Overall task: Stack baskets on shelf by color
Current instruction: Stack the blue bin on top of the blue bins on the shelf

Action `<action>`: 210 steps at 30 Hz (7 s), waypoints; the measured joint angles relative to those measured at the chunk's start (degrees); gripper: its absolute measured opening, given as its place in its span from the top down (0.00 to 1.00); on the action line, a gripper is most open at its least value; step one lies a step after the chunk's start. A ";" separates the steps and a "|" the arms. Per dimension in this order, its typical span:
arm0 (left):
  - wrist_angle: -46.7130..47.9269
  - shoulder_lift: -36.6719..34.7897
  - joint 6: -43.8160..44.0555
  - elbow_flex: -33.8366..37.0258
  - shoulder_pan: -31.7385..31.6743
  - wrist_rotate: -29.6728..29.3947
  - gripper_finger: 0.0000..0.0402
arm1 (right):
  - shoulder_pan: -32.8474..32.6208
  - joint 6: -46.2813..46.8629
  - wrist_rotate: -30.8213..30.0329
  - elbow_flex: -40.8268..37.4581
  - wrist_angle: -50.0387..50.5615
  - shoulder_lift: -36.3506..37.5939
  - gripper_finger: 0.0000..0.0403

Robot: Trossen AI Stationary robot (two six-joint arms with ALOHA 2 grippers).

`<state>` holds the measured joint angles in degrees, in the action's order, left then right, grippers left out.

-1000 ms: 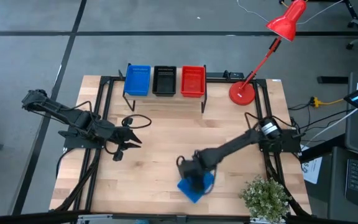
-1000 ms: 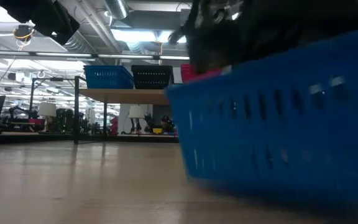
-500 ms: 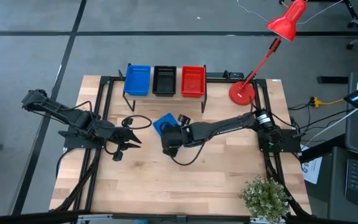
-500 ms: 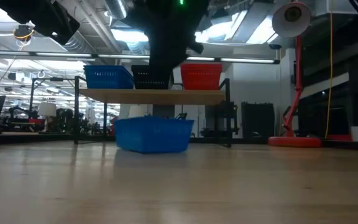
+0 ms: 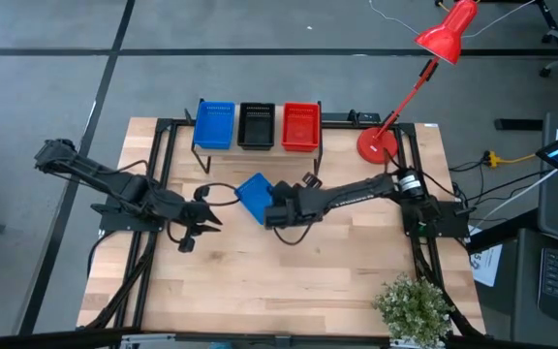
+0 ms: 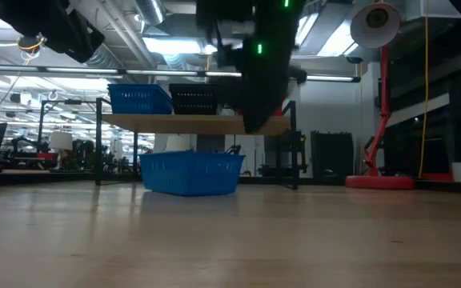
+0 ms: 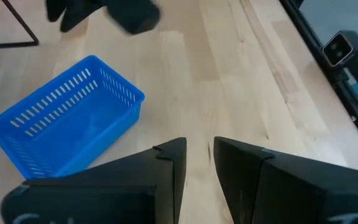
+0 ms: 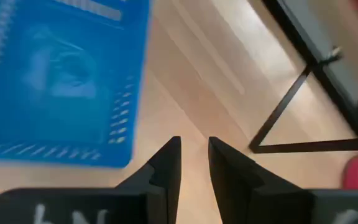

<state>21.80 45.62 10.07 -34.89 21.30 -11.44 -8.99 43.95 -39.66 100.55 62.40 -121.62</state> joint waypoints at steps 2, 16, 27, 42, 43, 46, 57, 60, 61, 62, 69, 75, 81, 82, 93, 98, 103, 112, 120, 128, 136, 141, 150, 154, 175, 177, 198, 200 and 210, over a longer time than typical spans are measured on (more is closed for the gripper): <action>0.00 0.91 0.02 0.00 -0.02 0.00 0.82 | 1.30 0.86 0.36 -3.31 -3.88 0.00 0.80; -1.11 4.33 0.21 0.00 -0.02 -0.05 0.82 | 3.86 -11.68 19.58 -9.11 -34.70 0.02 0.80; -2.54 7.69 -2.75 -0.02 0.00 -2.62 0.82 | -1.11 -8.64 17.26 -2.27 -6.38 1.21 0.80; -6.56 10.71 1.50 -0.04 -1.18 -4.68 0.82 | -9.50 10.19 2.35 -26.48 19.15 28.10 0.80; -6.56 10.66 1.57 -0.04 -1.16 -4.69 0.82 | -9.77 12.52 3.24 -31.25 16.26 31.61 0.80; -6.56 10.58 1.57 -0.04 -1.14 -4.61 0.82 | -10.53 14.14 8.69 -45.28 0.15 41.20 0.80; -8.93 10.58 1.54 -0.04 -2.32 -4.59 0.82 | -9.29 -18.94 24.52 -84.46 -74.13 62.79 0.80; -9.34 10.58 1.61 -0.04 -2.65 -4.57 0.82 | -7.64 -22.06 24.37 -89.95 -77.32 68.81 0.80; -9.47 10.58 1.78 -0.04 -2.67 -4.57 0.82 | -7.32 -23.18 24.72 -91.49 -78.82 70.73 0.80; -9.54 10.58 1.86 -0.04 -2.67 -4.57 0.82 | -7.17 -24.35 25.35 -92.86 -79.86 72.73 0.80; -14.16 10.58 2.03 -0.04 -2.89 -5.52 0.82 | -7.17 -38.12 27.76 -97.76 -82.58 85.90 0.80; -14.73 13.34 5.82 -0.02 -7.89 -5.77 0.82 | -6.45 -41.23 27.33 -100.17 -77.75 95.92 0.80; -14.97 17.57 4.73 -0.04 -11.89 -5.54 0.82 | -5.63 -45.75 27.30 -100.17 -76.06 102.68 0.80; -14.53 18.69 4.81 -0.04 -12.39 -5.25 0.82 | -5.38 -45.85 27.29 -100.17 -76.13 103.48 0.80; -14.46 24.56 5.99 -0.02 -13.27 -0.25 0.80 | -4.62 -39.52 27.29 -100.17 -70.50 105.68 0.80; -14.64 24.53 10.61 -0.02 -13.24 1.95 0.70 | -4.62 -39.77 27.28 -100.17 -70.45 105.66 0.80; -14.62 24.53 12.39 -0.02 -11.56 1.18 0.63 | -4.62 -40.00 27.28 -100.17 -69.96 105.66 0.80; -14.50 26.38 13.03 -0.02 -8.46 -4.25 0.62 | -4.62 -39.92 27.28 -100.17 -69.76 105.66 0.80; -15.17 33.24 13.86 0.02 -7.62 -6.37 0.62 | -4.62 -39.92 27.28 -100.15 -69.64 105.66 0.80; -15.13 38.41 17.22 0.02 -7.63 -6.38 0.64 | -4.62 -39.93 27.26 -100.15 -69.46 105.66 0.80; -15.11 39.40 21.14 -1.14 -5.64 -6.19 0.97 | -4.62 -39.92 27.19 -100.15 -67.54 105.66 0.80; -10.27 34.51 19.11 -8.32 -2.09 -2.55 1.00 | -4.62 -39.74 27.13 -100.15 -67.28 105.66 0.80; 25.81 24.00 2.74 -30.40 -2.44 -18.02 1.00 | -4.62 -39.81 27.14 -100.15 -67.09 105.66 0.80; 34.79 19.71 -6.01 -35.69 -10.06 -19.28 1.00 | -4.62 -39.90 27.15 -100.15 -67.11 105.66 0.80; 39.35 20.92 -49.42 -38.42 -65.01 14.25 1.00 | -4.62 -39.74 27.19 -100.15 -67.15 105.66 0.80; 40.00 22.12 -48.97 -38.40 -66.32 15.46 1.00 | -4.62 -39.74 27.19 -100.15 -67.15 105.66 0.80; 39.82 24.77 -44.19 -38.40 -66.44 16.27 1.00 | -4.62 -39.92 27.22 -100.15 -67.13 105.66 0.80; 39.92 24.77 -44.96 -38.40 -65.55 16.68 1.00 | -4.62 -39.92 27.22 -100.15 -67.04 105.66 0.80; 40.25 24.77 -42.57 -38.38 -63.76 16.52 1.00 | -4.63 -39.92 27.22 -100.15 -66.76 105.64 0.80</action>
<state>62.05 70.39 -32.50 -73.28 -42.46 5.08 -13.62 4.03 -12.45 0.40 -4.36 -15.98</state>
